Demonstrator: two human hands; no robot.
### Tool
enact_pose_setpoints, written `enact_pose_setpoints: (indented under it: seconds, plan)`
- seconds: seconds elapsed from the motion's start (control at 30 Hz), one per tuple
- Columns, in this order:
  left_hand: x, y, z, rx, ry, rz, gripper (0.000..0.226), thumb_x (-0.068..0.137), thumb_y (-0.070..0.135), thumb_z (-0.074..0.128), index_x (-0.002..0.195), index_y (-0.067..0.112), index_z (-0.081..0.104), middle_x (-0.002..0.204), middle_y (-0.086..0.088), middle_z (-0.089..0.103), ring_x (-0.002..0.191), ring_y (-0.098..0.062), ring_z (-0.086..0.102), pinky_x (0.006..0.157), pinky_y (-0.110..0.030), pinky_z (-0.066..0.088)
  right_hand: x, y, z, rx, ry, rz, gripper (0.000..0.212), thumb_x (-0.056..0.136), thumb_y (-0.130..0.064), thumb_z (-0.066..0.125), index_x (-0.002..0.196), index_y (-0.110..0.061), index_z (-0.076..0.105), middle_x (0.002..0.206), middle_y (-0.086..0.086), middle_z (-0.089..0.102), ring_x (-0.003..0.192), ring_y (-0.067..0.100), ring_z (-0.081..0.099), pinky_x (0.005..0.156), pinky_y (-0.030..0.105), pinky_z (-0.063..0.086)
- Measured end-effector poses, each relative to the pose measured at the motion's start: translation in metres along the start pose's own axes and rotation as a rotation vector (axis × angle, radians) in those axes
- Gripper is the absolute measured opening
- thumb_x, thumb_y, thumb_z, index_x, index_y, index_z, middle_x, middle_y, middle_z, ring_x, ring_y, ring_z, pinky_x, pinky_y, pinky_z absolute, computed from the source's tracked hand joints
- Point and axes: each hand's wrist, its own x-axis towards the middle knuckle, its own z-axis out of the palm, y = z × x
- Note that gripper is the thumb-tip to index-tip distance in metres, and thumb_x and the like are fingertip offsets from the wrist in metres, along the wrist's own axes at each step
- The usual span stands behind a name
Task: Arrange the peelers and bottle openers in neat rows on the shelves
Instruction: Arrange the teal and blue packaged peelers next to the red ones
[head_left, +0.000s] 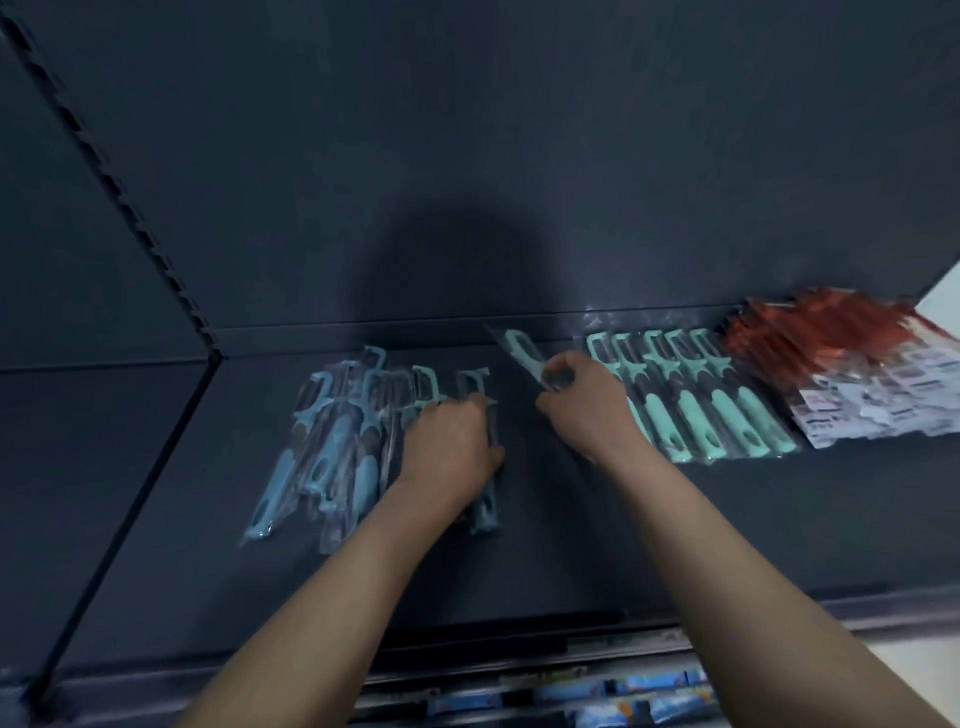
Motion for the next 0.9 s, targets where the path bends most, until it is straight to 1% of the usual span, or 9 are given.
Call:
enact_pose_setpoints:
  seconds: [0.1, 0.17, 0.23, 0.33, 0.47, 0.57, 0.67, 0.77, 0.9]
  plan:
    - [0.002, -0.003, -0.002, -0.064, 0.07, -0.029, 0.027, 0.092, 0.021, 0.052, 0.115, 0.007, 0.047, 0.102, -0.015, 0.062, 0.093, -0.031, 0.058, 0.067, -0.034, 0.04, 0.001, 0.002, 0.0, -0.017, 0.011, 0.016, 0.03, 0.078, -0.007, 0.062, 0.108, -0.012, 0.061, 0.101, 0.006, 0.062, 0.083, 0.016, 0.048, 0.062, 0.011, 0.027]
    - [0.003, -0.01, -0.004, -0.011, 0.132, -0.074, 0.021, 0.091, 0.009, 0.05, 0.111, 0.004, 0.047, 0.107, -0.017, 0.058, 0.093, -0.031, 0.057, 0.065, -0.031, 0.036, 0.002, 0.002, 0.002, -0.037, 0.019, 0.036, 0.03, 0.079, -0.01, 0.063, 0.109, -0.012, 0.062, 0.107, 0.008, 0.065, 0.086, 0.019, 0.052, 0.061, 0.012, 0.028]
    - [0.001, -0.018, -0.008, 0.044, 0.107, -0.132, 0.028, 0.09, 0.012, 0.055, 0.114, 0.003, 0.047, 0.113, -0.017, 0.054, 0.099, -0.032, 0.057, 0.066, -0.032, 0.037, 0.002, 0.001, 0.005, -0.053, 0.012, 0.053, 0.03, 0.08, -0.013, 0.062, 0.11, -0.013, 0.061, 0.11, 0.006, 0.065, 0.095, 0.021, 0.056, 0.066, 0.014, 0.032]
    - [0.0, -0.022, -0.011, 0.049, 0.013, -0.157, 0.039, 0.086, 0.028, 0.064, 0.114, 0.005, 0.048, 0.112, -0.015, 0.056, 0.099, -0.032, 0.058, 0.066, -0.033, 0.039, 0.003, -0.001, 0.01, -0.071, -0.021, 0.071, 0.031, 0.081, -0.011, 0.06, 0.112, -0.012, 0.06, 0.113, 0.007, 0.064, 0.102, 0.023, 0.058, 0.073, 0.021, 0.038]
    - [0.004, -0.019, -0.012, 0.071, 0.008, -0.161, 0.025, 0.086, 0.01, 0.058, 0.109, 0.004, 0.049, 0.108, -0.015, 0.059, 0.096, -0.03, 0.059, 0.064, -0.032, 0.038, 0.003, -0.001, 0.012, -0.142, 0.016, 0.077, 0.032, 0.083, -0.003, 0.055, 0.114, -0.009, 0.056, 0.112, 0.011, 0.064, 0.104, 0.028, 0.057, 0.074, 0.023, 0.039]
    - [0.005, -0.018, -0.014, 0.038, 0.038, -0.185, 0.029, 0.084, 0.012, 0.059, 0.109, 0.002, 0.047, 0.105, -0.015, 0.06, 0.093, -0.03, 0.059, 0.061, -0.031, 0.038, 0.003, 0.001, 0.006, -0.245, 0.105, 0.061, 0.024, 0.082, -0.001, 0.053, 0.106, -0.005, 0.055, 0.1, 0.016, 0.065, 0.096, 0.035, 0.057, 0.073, 0.032, 0.046]
    - [0.006, -0.014, -0.02, -0.047, 0.154, -0.184, 0.025, 0.084, 0.011, 0.054, 0.105, 0.001, 0.046, 0.095, -0.016, 0.061, 0.078, -0.028, 0.056, 0.059, -0.031, 0.035, 0.005, 0.004, 0.0, -0.332, 0.163, 0.041, 0.022, 0.081, -0.001, 0.052, 0.102, -0.001, 0.057, 0.096, 0.02, 0.066, 0.095, 0.037, 0.057, 0.075, 0.036, 0.046]
    - [0.009, -0.006, -0.024, -0.221, 0.242, -0.137, 0.014, 0.084, 0.013, 0.052, 0.094, 0.008, 0.044, 0.081, -0.009, 0.059, 0.066, -0.021, 0.049, 0.056, -0.03, 0.034, 0.007, 0.008, -0.002, -0.353, 0.182, 0.054, 0.025, 0.082, -0.001, 0.05, 0.107, 0.001, 0.057, 0.105, 0.021, 0.062, 0.1, 0.037, 0.055, 0.077, 0.034, 0.044]
    - [0.02, 0.014, -0.021, -0.542, 0.116, -0.139, 0.024, 0.086, 0.023, 0.055, 0.109, 0.017, 0.049, 0.081, 0.007, 0.057, 0.069, -0.008, 0.055, 0.05, -0.023, 0.039, 0.011, 0.014, -0.005, -0.366, 0.191, 0.062, 0.03, 0.085, -0.001, 0.049, 0.114, 0.001, 0.057, 0.117, 0.019, 0.055, 0.107, 0.036, 0.052, 0.083, 0.036, 0.044]
